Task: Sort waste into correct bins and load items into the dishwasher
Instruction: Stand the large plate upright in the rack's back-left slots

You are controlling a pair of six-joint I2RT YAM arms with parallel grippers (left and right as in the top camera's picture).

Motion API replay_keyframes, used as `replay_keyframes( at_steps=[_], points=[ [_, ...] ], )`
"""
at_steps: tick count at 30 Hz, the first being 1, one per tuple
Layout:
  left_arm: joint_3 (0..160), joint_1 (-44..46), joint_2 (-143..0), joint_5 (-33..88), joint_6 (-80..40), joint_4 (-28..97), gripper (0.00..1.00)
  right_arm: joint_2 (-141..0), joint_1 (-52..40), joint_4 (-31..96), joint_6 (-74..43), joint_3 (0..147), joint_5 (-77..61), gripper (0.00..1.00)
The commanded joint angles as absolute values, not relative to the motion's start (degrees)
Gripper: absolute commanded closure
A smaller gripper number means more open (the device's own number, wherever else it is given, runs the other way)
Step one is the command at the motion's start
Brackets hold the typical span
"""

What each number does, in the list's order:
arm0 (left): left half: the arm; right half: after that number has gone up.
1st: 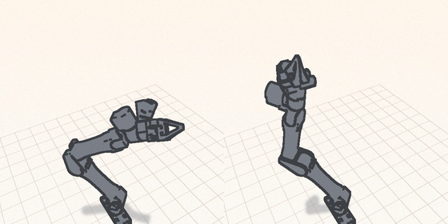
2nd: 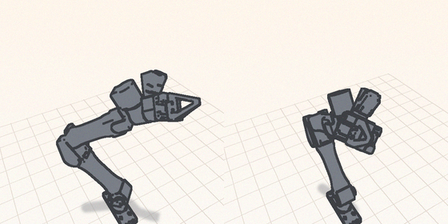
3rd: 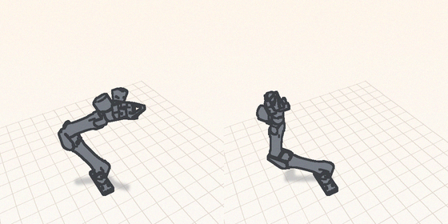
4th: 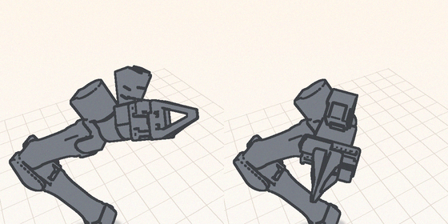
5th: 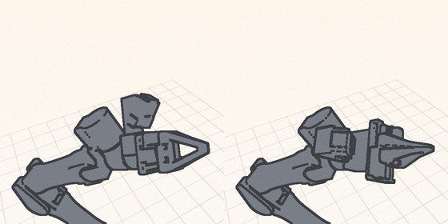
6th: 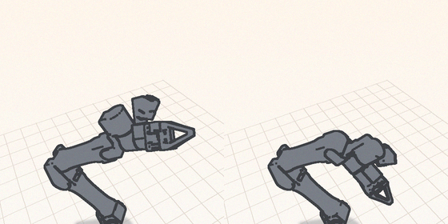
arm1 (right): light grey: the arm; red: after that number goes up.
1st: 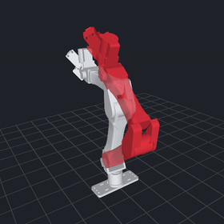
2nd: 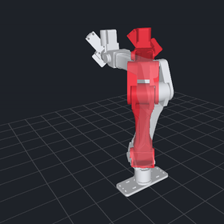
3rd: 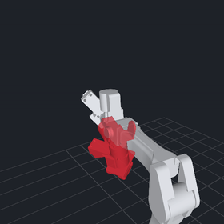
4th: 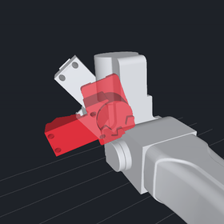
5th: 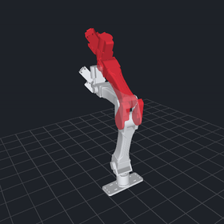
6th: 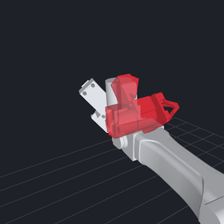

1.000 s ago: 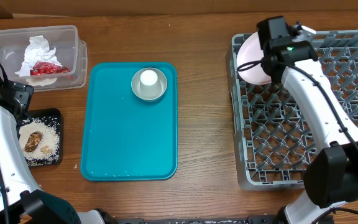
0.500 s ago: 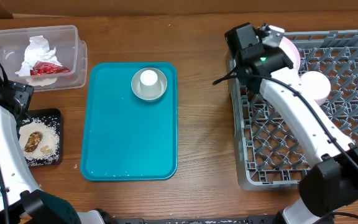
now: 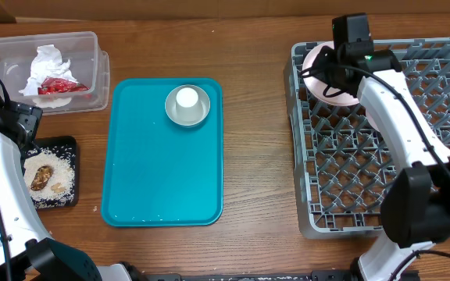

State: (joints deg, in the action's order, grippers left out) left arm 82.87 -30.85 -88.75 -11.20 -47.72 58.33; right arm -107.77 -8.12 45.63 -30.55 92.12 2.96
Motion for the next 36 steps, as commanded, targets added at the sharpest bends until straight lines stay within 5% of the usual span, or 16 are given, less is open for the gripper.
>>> replay_keyframes(
  at_steps=[1, 20, 36],
  points=[
    [83.0, -30.7, -89.1, -12.0, -48.4, 58.3, 0.0, -110.8, -8.7, 45.5, -27.8, 92.0, -5.3, 0.96],
    [83.0, -30.7, -89.1, -12.0, -48.4, 58.3, 0.0, -115.1, -8.8, 49.4, -27.6, 92.0, -4.4, 0.96],
    [83.0, -30.7, -89.1, -12.0, -48.4, 58.3, 0.0, -100.0, -9.3, 54.4, -26.9, 98.6, -3.0, 0.96]
  ],
)
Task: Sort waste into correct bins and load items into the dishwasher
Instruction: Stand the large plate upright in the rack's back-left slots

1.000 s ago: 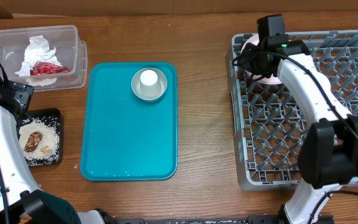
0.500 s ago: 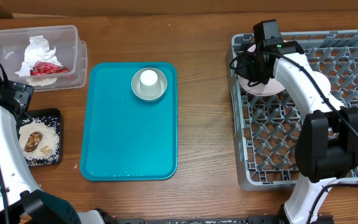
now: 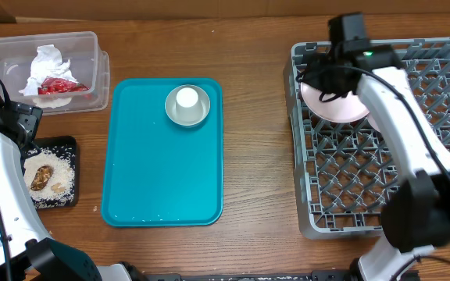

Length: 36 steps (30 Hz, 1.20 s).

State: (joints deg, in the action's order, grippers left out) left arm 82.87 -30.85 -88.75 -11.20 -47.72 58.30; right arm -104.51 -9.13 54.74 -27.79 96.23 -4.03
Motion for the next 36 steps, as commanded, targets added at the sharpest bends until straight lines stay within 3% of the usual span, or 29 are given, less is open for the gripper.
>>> replay_keyframes(
  at_steps=[1, 23, 36],
  points=[
    [83.0, -30.7, -89.1, -12.0, -48.4, 58.3, 0.0, -99.9, -9.3, 54.3, -26.9, 98.6, -2.8, 0.96],
    [83.0, -30.7, -89.1, -12.0, -48.4, 58.3, 0.0, -118.8, -9.3, 57.2, -26.7, 98.5, -4.8, 0.96],
    [83.0, -30.7, -89.1, -12.0, -48.4, 58.3, 0.0, -117.9, -9.4, 56.3, -27.4, 98.0, -4.0, 0.96]
  ],
)
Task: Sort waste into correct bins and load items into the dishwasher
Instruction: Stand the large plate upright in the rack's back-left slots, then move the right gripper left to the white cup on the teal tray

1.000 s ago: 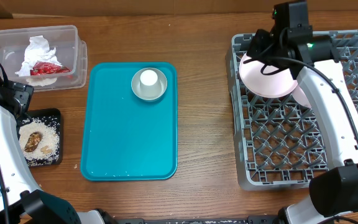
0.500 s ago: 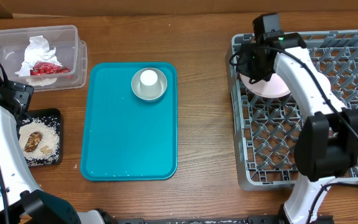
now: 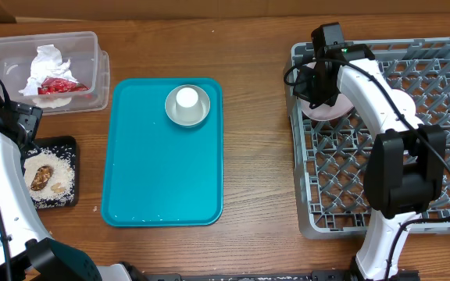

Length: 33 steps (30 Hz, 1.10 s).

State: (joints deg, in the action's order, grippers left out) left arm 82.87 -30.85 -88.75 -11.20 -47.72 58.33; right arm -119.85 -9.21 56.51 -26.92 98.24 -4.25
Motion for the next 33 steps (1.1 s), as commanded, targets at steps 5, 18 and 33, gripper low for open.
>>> replay_keyframes(
  at_steps=[5, 18, 33],
  points=[
    [83.0, -30.7, -89.1, -12.0, -48.4, 58.3, 0.0, -112.6, -9.6, 56.4, -27.1, 98.7, -5.4, 0.96],
    [83.0, -30.7, -89.1, -12.0, -48.4, 58.3, 0.0, -97.9, -5.3, 62.3, -25.3, 110.4, -0.6, 0.96],
    [83.0, -30.7, -89.1, -12.0, -48.4, 58.3, 0.0, -106.6, 11.6, 69.4, -21.2, 107.4, -13.9, 0.96]
  ],
)
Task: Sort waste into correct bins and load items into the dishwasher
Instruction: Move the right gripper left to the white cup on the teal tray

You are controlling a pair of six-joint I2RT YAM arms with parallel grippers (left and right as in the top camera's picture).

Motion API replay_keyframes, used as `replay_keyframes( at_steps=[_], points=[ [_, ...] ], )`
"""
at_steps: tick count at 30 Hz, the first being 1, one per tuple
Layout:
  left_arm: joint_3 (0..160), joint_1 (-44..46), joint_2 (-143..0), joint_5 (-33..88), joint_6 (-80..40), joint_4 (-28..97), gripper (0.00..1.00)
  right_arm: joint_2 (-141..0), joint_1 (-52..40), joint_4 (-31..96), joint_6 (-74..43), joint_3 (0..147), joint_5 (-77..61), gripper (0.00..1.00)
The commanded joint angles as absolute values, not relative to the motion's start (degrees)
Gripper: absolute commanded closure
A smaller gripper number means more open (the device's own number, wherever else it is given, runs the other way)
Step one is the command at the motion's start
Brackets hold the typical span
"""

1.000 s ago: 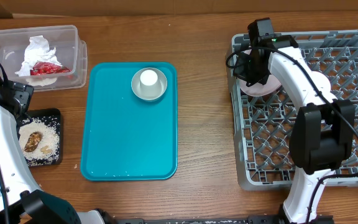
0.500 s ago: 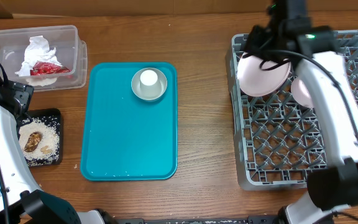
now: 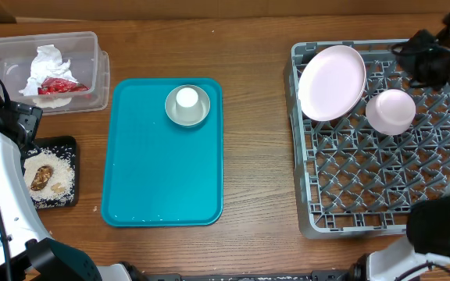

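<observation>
A pink plate (image 3: 332,82) leans in the back left of the grey dish rack (image 3: 311,195), with nothing touching it. A pink bowl (image 3: 390,111) sits upside down in the rack to its right. My right gripper (image 3: 422,61) is at the rack's back right, apart from both; its jaws are too dark to read. On the teal tray (image 3: 162,172) a small white cup (image 3: 187,105) stands upside down. My left gripper (image 3: 10,117) hovers at the far left above the black food tray (image 3: 49,173); its jaws are hidden.
At the back left stands a clear plastic bin (image 3: 92,70) holding crumpled white paper and a red wrapper. The black tray holds rice and brown food scraps. The rack's front half shows only bare grid.
My right arm was stretched over the plate at the rack's back left and is now at the back right. The plate stands free and uncovered, and the pink bowl shows.
My right gripper was at the pink plate over the rack's back left corner. Then the plate was lower in the rack under the arm, and later mostly covered by it. Now the plate leans alone in the rack. The left arm, tray and cup stayed still.
</observation>
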State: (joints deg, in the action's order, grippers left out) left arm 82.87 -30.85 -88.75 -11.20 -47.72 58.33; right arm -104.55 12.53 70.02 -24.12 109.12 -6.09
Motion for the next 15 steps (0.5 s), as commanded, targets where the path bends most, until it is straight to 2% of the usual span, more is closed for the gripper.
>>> replay_keyframes(
  at_steps=[1, 15],
  points=[
    [83.0, -30.7, -89.1, -12.0, -48.4, 58.3, 0.0, -107.1, 11.4, 69.0, -20.9, 106.9, -15.7, 0.96],
    [83.0, -30.7, -89.1, -12.0, -48.4, 58.3, 0.0, -108.6, 8.6, 69.5, -19.5, 106.5, -23.2, 0.96]
  ],
)
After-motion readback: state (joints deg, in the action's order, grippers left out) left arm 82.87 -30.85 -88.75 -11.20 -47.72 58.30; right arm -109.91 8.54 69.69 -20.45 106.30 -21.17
